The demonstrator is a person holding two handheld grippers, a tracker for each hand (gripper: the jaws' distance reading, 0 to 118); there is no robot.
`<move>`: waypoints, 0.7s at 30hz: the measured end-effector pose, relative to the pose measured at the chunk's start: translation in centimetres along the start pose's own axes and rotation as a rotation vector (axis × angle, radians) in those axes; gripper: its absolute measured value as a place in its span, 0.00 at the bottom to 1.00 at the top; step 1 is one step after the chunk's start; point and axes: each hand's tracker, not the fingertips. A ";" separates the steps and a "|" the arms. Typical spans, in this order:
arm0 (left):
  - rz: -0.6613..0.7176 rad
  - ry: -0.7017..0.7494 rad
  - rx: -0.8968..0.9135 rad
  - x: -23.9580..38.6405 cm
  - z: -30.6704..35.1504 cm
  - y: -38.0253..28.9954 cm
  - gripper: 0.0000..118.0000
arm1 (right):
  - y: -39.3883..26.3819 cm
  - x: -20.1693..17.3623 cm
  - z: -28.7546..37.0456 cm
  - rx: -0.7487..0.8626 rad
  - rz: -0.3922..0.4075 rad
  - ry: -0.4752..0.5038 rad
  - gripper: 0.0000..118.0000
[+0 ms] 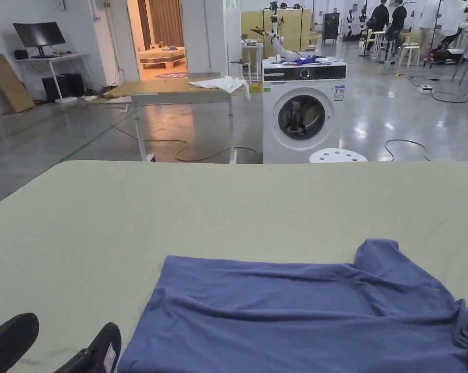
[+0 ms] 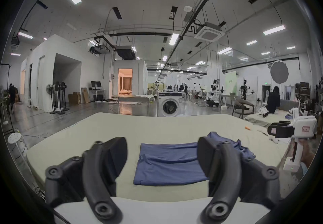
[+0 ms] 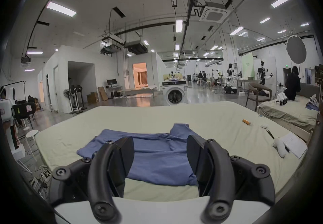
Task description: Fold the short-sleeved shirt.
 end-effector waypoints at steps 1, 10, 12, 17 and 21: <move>0.005 0.001 0.012 0.2 0.7 0.0 0.52 | 0.1 -0.3 0.7 0.007 -0.005 0.015 0.38; -0.039 0.027 0.030 2.1 2.9 0.2 0.01 | -0.6 -1.9 3.0 -0.001 0.036 0.017 0.01; -0.032 0.013 0.019 2.2 2.7 0.1 0.00 | -0.7 -1.8 3.0 -0.009 0.025 0.022 0.00; -0.040 0.011 0.009 2.2 2.1 -0.2 0.00 | -0.6 -1.8 2.7 -0.013 0.006 0.023 0.00; -0.007 0.022 -0.049 1.2 -0.4 -1.5 0.00 | -0.9 -1.5 2.7 -0.020 -0.027 0.041 0.00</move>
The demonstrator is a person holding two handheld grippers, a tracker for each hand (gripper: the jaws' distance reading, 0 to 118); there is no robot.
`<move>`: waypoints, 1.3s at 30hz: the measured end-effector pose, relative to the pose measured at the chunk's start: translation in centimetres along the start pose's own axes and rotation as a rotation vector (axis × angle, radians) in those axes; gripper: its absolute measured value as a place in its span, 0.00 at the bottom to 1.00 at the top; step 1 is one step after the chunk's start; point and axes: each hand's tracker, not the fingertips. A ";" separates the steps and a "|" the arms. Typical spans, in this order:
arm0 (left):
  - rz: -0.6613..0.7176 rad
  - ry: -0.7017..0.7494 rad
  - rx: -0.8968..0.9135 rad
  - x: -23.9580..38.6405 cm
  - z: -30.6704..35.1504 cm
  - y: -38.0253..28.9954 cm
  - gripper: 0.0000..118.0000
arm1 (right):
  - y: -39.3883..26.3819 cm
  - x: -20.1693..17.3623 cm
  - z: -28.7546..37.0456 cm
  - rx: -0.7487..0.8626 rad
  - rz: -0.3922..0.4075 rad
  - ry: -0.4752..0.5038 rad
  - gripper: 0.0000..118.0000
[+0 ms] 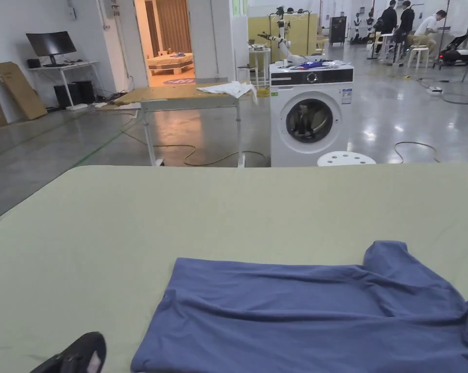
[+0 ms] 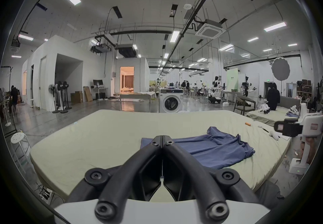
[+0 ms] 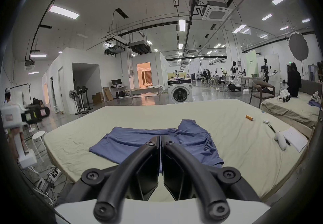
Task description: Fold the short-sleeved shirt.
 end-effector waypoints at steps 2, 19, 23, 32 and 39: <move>-0.007 -0.002 -0.030 -1.0 -2.5 -2.3 0.00 | 0.0 0.0 0.0 -0.008 -0.027 0.005 0.00; 0.166 0.068 -0.749 -8.3 -25.4 -15.9 0.51 | -3.1 3.6 1.0 -0.154 -0.106 -0.110 0.00; 0.072 0.096 -0.714 -7.4 -25.1 -15.3 0.38 | -3.6 4.4 0.2 -0.206 -0.120 -0.124 0.00; -0.064 0.074 -0.763 -5.7 -25.6 -15.0 0.12 | -3.8 10.6 -9.5 -0.378 -0.186 -0.127 0.60; 0.011 0.064 -0.778 -6.7 -25.8 -15.3 0.11 | -9.7 17.8 -20.4 -0.582 -0.224 -0.343 0.35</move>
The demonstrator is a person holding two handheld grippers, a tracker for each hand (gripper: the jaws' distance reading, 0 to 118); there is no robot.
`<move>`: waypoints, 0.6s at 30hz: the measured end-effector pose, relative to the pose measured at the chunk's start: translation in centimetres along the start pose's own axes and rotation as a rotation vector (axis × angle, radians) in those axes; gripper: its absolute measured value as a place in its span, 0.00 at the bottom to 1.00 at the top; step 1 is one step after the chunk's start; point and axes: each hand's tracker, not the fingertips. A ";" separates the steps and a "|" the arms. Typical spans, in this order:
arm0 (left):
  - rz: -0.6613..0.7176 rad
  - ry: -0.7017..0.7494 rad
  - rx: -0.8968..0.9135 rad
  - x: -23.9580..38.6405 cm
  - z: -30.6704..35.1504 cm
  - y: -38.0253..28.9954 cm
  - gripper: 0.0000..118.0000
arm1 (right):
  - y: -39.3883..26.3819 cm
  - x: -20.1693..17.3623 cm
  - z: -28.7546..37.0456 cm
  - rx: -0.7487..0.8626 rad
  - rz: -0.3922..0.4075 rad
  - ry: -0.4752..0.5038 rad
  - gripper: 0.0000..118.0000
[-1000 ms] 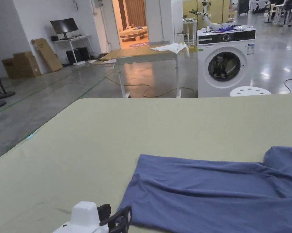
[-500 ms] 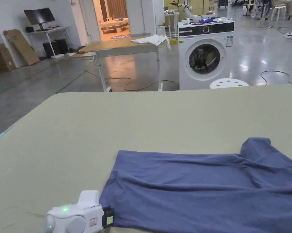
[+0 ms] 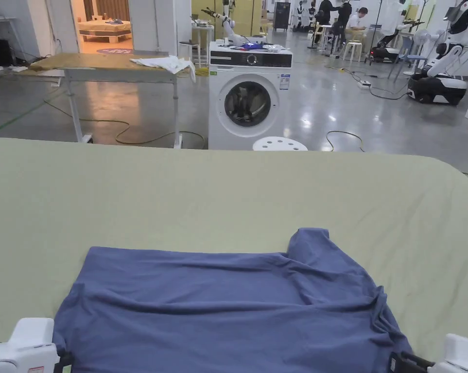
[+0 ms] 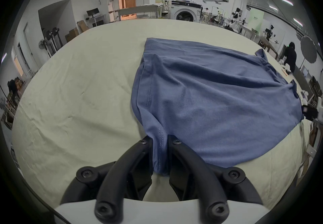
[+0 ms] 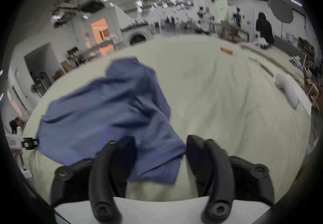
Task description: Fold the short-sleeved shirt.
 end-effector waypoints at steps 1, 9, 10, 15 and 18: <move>-0.013 0.008 0.000 0.3 0.0 0.0 0.11 | -0.4 0.3 -1.1 -0.052 -0.017 0.011 0.21; 0.059 -0.056 0.034 -1.2 2.4 1.0 0.05 | 0.6 -0.8 1.2 -0.017 0.042 0.018 0.08; 0.088 -0.069 0.084 -1.6 3.8 0.7 0.05 | 0.6 -0.8 2.3 0.023 0.080 -0.013 0.08; 0.137 -0.153 0.110 -2.2 8.5 -1.8 0.04 | -0.9 -0.3 6.5 0.052 0.106 -0.002 0.08; 0.108 -0.130 0.119 -2.3 10.9 -5.1 0.04 | -3.0 0.6 8.7 0.045 0.105 0.013 0.08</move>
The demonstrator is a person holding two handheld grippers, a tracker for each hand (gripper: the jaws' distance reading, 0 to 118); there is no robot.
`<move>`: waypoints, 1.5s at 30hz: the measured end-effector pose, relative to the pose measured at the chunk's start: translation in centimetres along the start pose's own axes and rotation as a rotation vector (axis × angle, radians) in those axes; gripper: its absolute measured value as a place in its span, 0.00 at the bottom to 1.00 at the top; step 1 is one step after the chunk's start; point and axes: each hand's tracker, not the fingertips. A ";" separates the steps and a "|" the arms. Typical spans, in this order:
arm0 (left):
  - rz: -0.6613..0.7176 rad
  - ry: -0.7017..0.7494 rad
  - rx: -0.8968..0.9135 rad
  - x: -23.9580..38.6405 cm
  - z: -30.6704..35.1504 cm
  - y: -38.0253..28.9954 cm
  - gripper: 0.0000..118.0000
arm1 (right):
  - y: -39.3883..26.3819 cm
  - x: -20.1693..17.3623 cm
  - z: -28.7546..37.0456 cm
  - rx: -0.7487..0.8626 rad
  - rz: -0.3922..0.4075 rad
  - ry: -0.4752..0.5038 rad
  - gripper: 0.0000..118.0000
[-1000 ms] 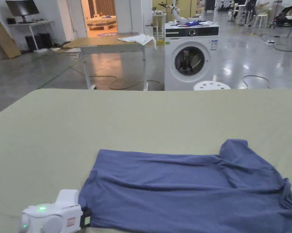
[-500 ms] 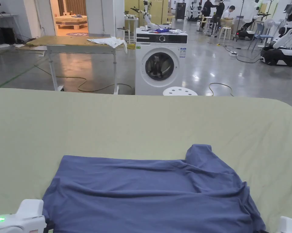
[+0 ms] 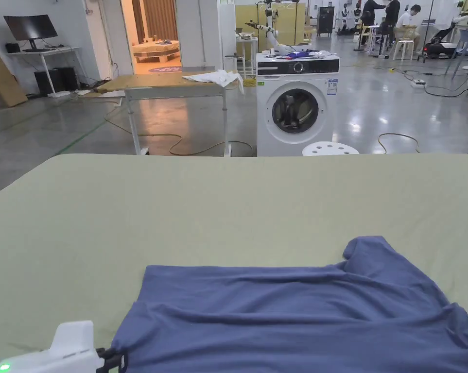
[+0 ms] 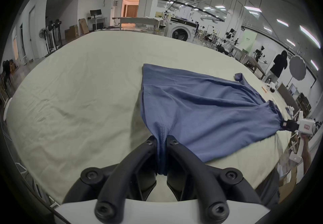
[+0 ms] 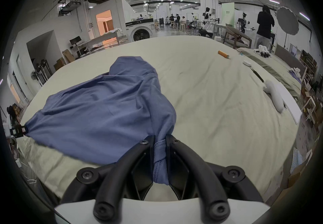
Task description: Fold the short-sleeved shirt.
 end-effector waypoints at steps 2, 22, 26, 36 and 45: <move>-0.005 0.006 0.002 -0.7 2.2 -2.3 0.04 | -1.7 0.6 1.9 0.001 -0.015 0.007 0.08; 0.035 0.081 0.267 -0.7 9.1 -7.7 0.71 | -6.4 -1.4 8.5 0.105 -0.031 0.021 0.58; -0.065 0.136 0.483 2.0 13.4 -5.9 0.71 | -5.6 -2.0 11.2 0.252 -0.054 0.078 0.58; -0.209 0.223 0.658 9.5 19.0 -5.6 0.69 | -5.1 -8.8 17.5 0.575 0.111 0.260 0.55; -0.216 0.065 0.638 11.2 18.9 -6.8 0.00 | -5.8 -10.9 16.7 0.517 0.138 0.335 0.00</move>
